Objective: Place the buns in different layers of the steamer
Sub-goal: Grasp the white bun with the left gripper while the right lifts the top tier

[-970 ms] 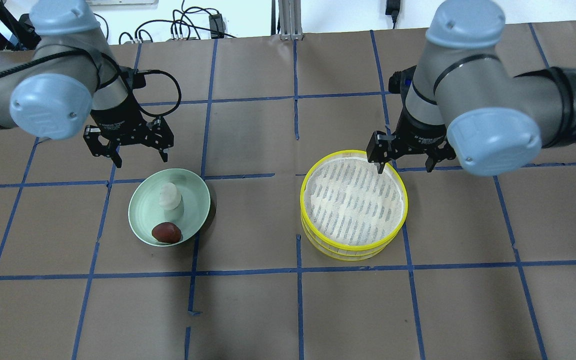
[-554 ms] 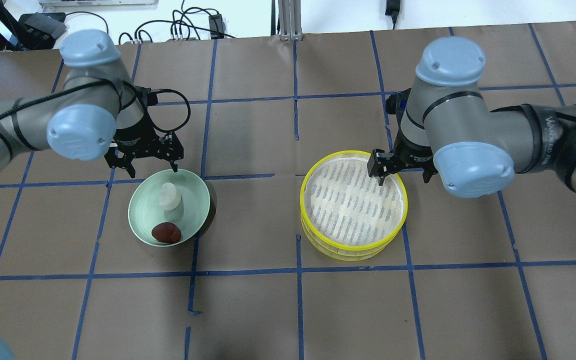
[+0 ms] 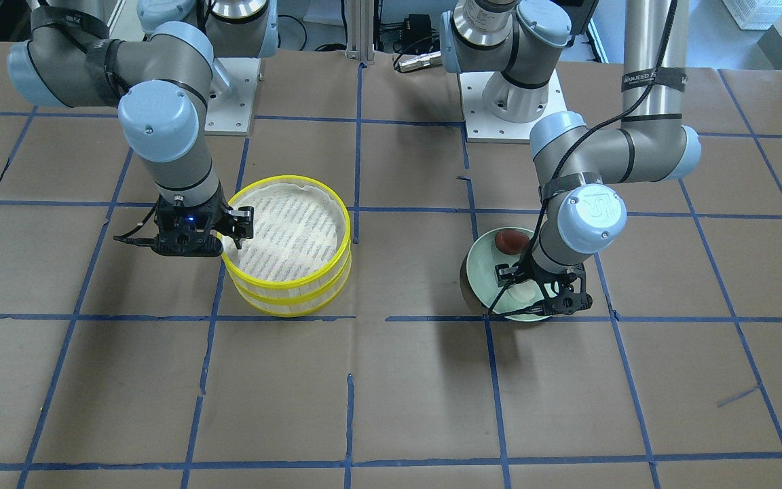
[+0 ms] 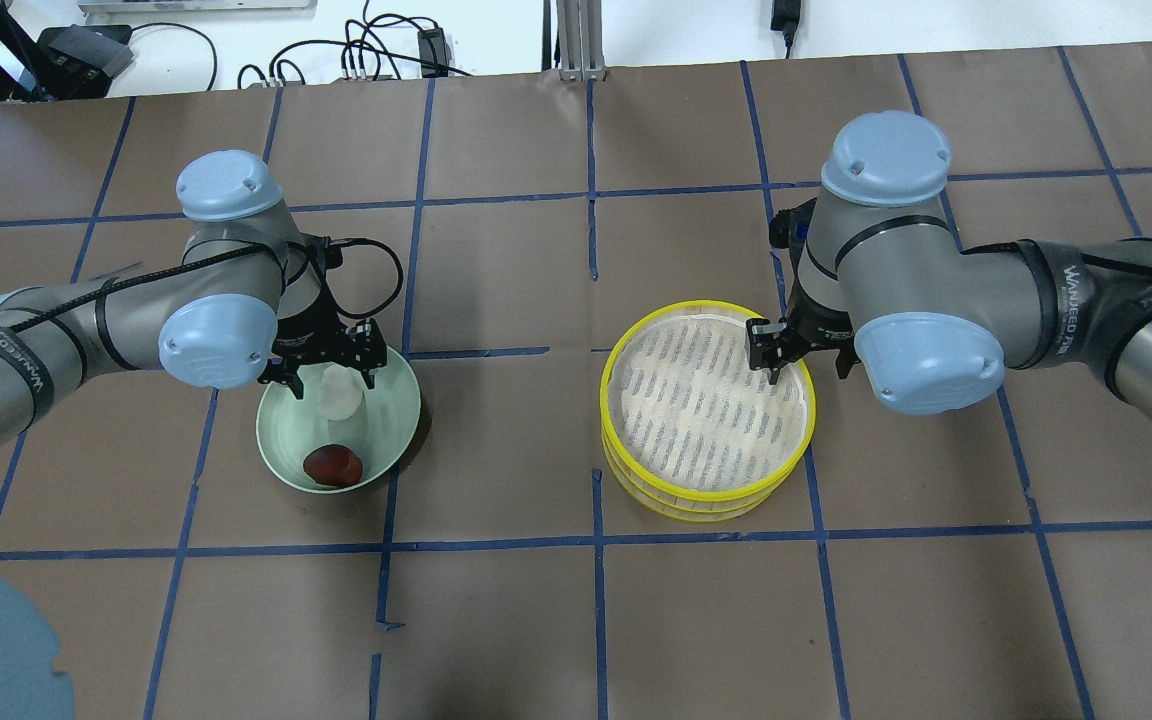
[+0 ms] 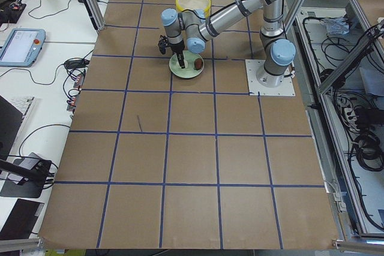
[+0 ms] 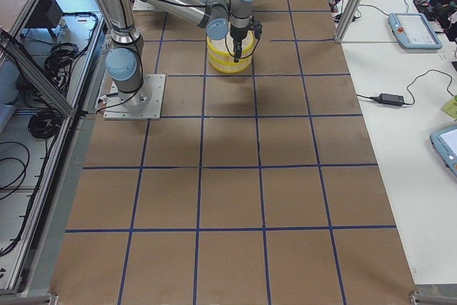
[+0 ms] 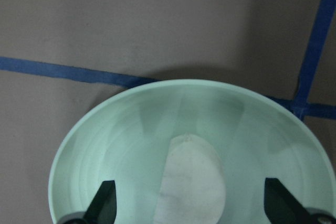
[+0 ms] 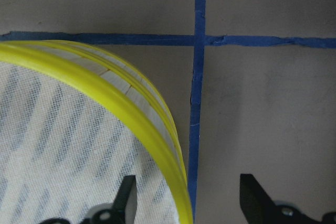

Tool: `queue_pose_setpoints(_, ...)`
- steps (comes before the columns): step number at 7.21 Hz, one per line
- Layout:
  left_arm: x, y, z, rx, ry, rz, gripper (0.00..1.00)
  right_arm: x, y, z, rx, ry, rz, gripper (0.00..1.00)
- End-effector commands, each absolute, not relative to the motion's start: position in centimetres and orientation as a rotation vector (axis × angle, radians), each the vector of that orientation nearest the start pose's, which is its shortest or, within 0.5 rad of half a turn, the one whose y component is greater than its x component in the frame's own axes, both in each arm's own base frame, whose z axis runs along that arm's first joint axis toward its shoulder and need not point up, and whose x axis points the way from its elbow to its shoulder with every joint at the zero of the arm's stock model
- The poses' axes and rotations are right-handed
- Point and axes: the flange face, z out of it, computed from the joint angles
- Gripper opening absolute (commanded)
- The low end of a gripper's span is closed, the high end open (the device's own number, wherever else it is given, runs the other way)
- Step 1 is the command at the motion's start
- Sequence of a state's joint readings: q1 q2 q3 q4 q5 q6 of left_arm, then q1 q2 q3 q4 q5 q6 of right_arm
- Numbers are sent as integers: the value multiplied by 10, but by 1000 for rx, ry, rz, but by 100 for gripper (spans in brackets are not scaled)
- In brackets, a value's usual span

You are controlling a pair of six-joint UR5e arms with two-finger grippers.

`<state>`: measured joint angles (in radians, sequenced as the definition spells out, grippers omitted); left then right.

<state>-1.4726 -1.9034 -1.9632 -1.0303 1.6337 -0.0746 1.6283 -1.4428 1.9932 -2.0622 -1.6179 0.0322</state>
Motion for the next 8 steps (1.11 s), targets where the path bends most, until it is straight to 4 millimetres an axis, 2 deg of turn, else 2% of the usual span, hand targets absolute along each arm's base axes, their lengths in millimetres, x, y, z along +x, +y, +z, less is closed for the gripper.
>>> queue_pose_setpoints(1,-76,-524,192,-288,3054,267,1,155,-473,277,-34,3184,83,34)
queue_pose_setpoints(2,-76,-529,209,-276,3059,202,1,154,-473,276,-34,3185,85,23)
queue_pose_setpoints(3,-77,-541,241,-265,3062,122,1,153,-473,277,-31,3184,83,18)
queue_pose_setpoints(4,-81,-541,268,-257,3065,83,1,153,-473,278,-31,3184,80,15)
queue_pose_setpoints(6,-89,-538,310,-257,3068,89,1,153,-473,279,-29,3184,78,15)
queue_pose_setpoints(7,-101,-541,323,-243,3108,76,1,152,-472,283,-26,3184,66,15)
queue_pose_setpoints(8,-123,-542,331,-296,3110,53,1,151,-471,290,-25,3184,46,15)
